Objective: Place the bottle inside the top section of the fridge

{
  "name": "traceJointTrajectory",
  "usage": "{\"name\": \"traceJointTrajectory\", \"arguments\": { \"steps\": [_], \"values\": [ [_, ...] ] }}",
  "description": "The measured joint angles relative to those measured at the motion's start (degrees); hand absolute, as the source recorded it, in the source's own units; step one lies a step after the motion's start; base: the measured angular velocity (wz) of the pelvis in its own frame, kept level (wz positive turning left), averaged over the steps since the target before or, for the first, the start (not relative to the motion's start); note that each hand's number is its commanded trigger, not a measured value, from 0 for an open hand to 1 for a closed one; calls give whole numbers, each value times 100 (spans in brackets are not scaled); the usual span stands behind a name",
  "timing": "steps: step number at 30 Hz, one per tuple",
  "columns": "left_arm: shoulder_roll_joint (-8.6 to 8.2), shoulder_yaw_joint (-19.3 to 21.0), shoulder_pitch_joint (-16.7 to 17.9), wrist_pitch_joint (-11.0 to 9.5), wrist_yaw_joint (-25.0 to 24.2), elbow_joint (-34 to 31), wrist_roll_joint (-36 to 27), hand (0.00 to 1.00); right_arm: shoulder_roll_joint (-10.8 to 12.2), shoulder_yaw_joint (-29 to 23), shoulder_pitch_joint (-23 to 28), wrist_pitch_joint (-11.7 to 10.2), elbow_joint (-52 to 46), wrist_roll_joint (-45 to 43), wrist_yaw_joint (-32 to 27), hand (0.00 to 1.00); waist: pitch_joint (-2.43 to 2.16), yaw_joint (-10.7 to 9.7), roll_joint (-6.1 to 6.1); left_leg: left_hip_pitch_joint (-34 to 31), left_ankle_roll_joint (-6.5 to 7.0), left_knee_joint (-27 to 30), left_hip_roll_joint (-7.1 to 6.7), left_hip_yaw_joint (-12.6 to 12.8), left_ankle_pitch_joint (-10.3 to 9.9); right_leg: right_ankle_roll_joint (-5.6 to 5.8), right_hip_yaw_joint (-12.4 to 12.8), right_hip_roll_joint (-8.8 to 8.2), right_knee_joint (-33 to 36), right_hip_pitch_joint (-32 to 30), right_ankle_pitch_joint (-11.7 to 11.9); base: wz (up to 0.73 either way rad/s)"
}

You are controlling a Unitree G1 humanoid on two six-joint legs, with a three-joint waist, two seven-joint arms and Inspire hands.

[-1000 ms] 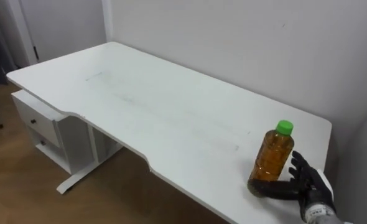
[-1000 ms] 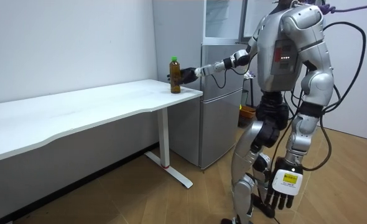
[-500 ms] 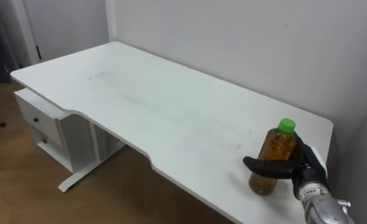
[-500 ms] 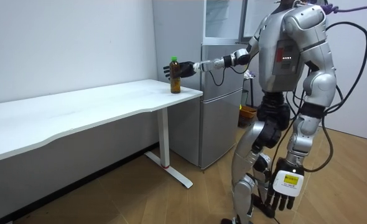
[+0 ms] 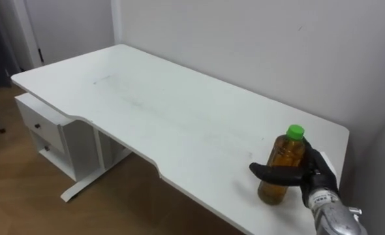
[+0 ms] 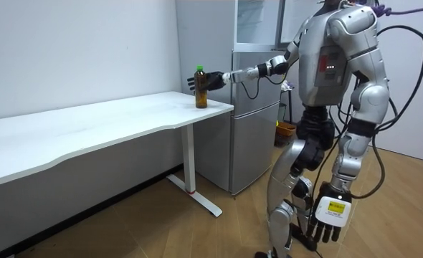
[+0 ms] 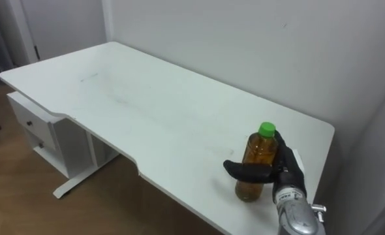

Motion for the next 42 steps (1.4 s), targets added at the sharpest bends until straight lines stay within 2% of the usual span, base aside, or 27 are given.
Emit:
{"name": "traceJointTrajectory", "arguments": {
  "steps": [1, 2, 3, 15, 21, 29, 34, 38, 40, 42],
  "values": [
    [0, 0, 0, 0, 0, -2, -43, 0, 0, 18, 9, 0, 0, 41, 10, 0, 0, -1, 0, -1, 0, 6, -1, -1, 0, 0, -3, 0, 0, 4, 0, 3],
    [-1, 2, -1, -2, -2, -11, -75, 0, 0, 25, 30, 0, 0, 128, 52, 68, 0, -1, 0, -5, 0, 12, -2, -9, -1, 0, -17, -1, 0, 5, 0, 0],
    [-2, 2, -1, -5, -11, -16, -75, 0, 0, 25, 57, 0, 0, 163, 82, 100, 0, 6, -1, -10, 0, 19, -1, -9, -1, 0, -20, -1, 0, 2, 0, 0],
    [-2, 2, -74, 3, -27, -11, -76, 0, -3, 42, 91, -1, 330, 132, 206, 100, 6, 22, 10, -46, 0, 60, 6, -33, -1, -4, -15, 3, 49, -42, 2, 0],
    [-7, 15, -159, 9, -22, -9, -78, 0, 3, 39, 95, 12, 478, 184, 265, 100, 10, 188, 23, -37, 1, 43, 10, 8, 0, -5, 47, -4, 59, -104, 3, -4],
    [-34, 59, -164, 2, -10, -11, -77, 0, 3, 18, 96, 13, 578, 537, 306, 100, 23, 256, 80, -44, 1, 34, 7, 12, 0, -6, 45, -4, 45, -73, 4, 0],
    [-47, 118, -159, -38, -23, -15, -77, 0, 0, -18, 156, 13, 504, 545, 455, 100, 12, 226, 99, -41, 1, 25, 10, 23, 0, -6, 62, -4, 39, -84, 4, -1],
    [-49, 133, -122, -76, -6, -5, -79, 0, -1, -40, 414, 18, 42, 455, 473, 100, 1, 212, 91, 31, 7, -5, 23, 135, 4, -10, 210, -9, 11, -99, 9, -14],
    [-52, 168, -80, -128, 0, -13, -72, 0, -5, -40, 516, 34, -277, 442, 462, 100, -3, 139, 97, 71, 8, -9, 24, 159, 4, -10, 254, -8, -17, -68, 10, -11],
    [-88, 382, -63, -140, 0, -2, -78, 0, -28, -96, 705, 38, -875, 335, 501, 100, -7, -11, 95, 147, 9, -35, 37, 232, 3, -9, 306, -11, -29, -55, 11, -9]
  ]
}}
